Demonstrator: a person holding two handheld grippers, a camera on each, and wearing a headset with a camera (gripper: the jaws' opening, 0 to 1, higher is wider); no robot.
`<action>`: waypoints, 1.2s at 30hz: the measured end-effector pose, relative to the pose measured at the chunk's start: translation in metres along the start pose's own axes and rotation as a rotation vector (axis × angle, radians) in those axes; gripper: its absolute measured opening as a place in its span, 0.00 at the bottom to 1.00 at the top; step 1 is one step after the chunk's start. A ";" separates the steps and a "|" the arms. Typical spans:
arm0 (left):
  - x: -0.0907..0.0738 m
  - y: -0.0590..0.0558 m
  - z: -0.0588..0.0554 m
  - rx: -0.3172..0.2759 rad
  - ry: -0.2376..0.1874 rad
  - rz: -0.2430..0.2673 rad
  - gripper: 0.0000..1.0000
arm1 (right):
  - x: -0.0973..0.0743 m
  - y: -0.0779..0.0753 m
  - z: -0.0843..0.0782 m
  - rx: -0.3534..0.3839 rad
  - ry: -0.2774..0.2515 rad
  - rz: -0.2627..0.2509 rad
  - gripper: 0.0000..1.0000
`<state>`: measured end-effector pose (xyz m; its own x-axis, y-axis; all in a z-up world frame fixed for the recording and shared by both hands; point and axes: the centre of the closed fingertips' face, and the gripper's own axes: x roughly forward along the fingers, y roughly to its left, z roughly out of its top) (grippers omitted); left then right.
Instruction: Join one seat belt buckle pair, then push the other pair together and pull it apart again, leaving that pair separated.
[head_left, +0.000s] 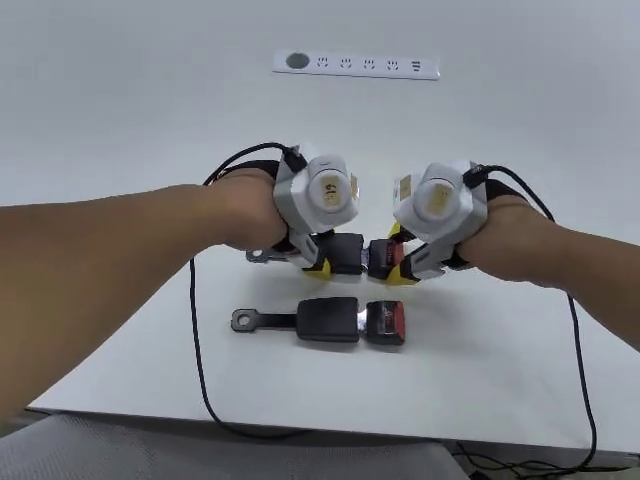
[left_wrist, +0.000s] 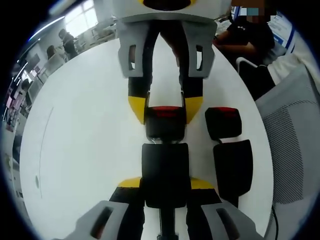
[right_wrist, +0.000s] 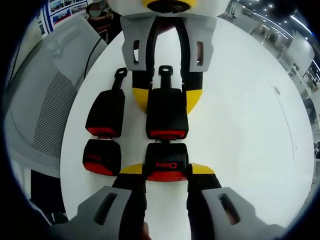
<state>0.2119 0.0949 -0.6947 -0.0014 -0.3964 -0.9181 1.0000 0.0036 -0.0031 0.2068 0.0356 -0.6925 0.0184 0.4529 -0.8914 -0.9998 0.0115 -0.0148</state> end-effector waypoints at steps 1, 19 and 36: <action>0.001 0.000 0.000 0.001 0.000 -0.001 0.31 | 0.000 0.001 0.000 -0.002 0.003 -0.002 0.28; 0.001 -0.001 0.001 0.007 0.008 -0.009 0.31 | -0.005 0.003 -0.002 -0.003 -0.013 -0.023 0.29; 0.001 -0.001 0.000 0.018 0.032 -0.015 0.31 | -0.025 0.007 -0.048 -0.004 0.014 -0.043 0.30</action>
<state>0.2109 0.0940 -0.6957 -0.0158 -0.3670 -0.9301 0.9998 -0.0188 -0.0096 0.1995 -0.0185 -0.6916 0.0612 0.4400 -0.8959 -0.9981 0.0273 -0.0548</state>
